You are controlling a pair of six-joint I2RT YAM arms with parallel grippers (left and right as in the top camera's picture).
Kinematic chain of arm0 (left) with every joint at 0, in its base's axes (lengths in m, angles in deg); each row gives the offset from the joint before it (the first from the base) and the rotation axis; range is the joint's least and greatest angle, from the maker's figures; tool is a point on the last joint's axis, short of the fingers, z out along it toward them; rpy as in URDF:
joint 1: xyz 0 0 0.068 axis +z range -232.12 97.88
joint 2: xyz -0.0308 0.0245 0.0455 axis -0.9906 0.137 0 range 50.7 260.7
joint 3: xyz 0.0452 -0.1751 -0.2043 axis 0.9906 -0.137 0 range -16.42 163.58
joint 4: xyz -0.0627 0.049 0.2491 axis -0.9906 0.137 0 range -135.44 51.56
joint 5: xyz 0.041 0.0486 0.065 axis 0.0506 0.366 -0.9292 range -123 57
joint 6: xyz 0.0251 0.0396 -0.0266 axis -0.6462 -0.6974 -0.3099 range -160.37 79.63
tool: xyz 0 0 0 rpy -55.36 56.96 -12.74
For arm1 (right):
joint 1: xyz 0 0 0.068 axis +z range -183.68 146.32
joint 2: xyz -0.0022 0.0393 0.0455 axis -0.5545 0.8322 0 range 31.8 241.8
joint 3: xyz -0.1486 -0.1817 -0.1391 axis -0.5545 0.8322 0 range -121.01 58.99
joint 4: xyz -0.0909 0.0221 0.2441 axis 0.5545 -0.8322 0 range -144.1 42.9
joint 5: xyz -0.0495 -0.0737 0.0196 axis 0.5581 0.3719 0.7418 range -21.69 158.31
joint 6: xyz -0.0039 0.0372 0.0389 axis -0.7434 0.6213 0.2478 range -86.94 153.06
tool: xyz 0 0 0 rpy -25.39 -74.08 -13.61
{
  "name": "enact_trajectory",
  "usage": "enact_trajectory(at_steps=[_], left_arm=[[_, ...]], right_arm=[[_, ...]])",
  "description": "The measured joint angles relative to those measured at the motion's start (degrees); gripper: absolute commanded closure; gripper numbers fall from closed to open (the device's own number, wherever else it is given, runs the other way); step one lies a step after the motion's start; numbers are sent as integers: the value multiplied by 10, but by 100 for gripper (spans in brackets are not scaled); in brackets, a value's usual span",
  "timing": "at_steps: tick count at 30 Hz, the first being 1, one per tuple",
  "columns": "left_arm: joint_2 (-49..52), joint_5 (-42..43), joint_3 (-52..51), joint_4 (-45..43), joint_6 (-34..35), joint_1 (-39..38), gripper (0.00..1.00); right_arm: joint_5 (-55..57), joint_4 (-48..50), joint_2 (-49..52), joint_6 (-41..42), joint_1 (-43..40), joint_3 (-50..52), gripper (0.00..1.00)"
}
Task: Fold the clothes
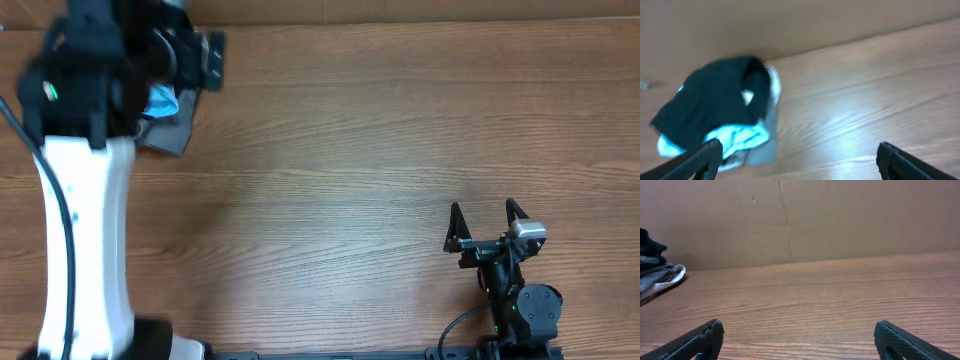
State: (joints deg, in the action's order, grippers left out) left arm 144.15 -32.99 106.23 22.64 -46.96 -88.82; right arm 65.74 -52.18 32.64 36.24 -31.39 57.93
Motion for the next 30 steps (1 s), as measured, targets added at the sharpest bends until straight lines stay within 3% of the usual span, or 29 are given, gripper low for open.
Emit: enact_trajectory(at_steps=[12,19,25,30], left_arm=[[-188,23,-477,-405,-9,-68,0],[-386,27,-726,-594,-9,-52,0],[-558,28,-917,-719,-8,-31,0],[-671,28,-1051,-747,1,-19,0]], right_arm=[[0,0,0,0,0,0,0],[0,0,0,0,0,0,0],[0,0,0,0,0,0,0],[0,0,0,0,0,0,0]])
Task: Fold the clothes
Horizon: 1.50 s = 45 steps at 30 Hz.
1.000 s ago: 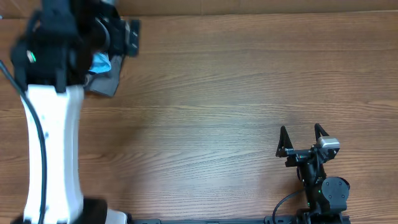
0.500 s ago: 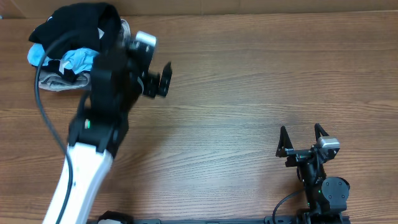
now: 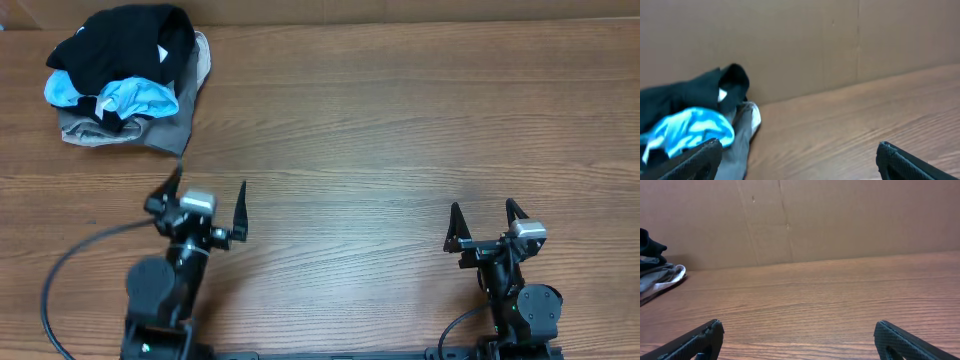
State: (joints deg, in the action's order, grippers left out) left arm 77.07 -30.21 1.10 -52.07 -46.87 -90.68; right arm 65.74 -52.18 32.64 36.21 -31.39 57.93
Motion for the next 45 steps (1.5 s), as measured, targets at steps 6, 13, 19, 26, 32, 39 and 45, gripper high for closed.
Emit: enact_trajectory(at_steps=[6,13,19,26,32,39,45], left_arm=[[-101,-6,-78,-8,19,1,0],[-200,-13,-136,-10,40,24,0],[-249,-13,-168,19,71,43,0],[-255,-13,-169,102,98,70,0],[-255,-13,-170,110,119,93,0],[-255,-14,-170,110,124,95,0],[-255,-14,-170,110,124,95,0]], right_arm=[[0,0,0,0,0,0,0],[0,0,0,0,0,0,0],[0,0,0,0,0,0,0],[0,0,0,0,0,0,0],[0,0,0,0,0,0,0],[0,0,0,0,0,0,0],[0,0,0,0,0,0,0]])
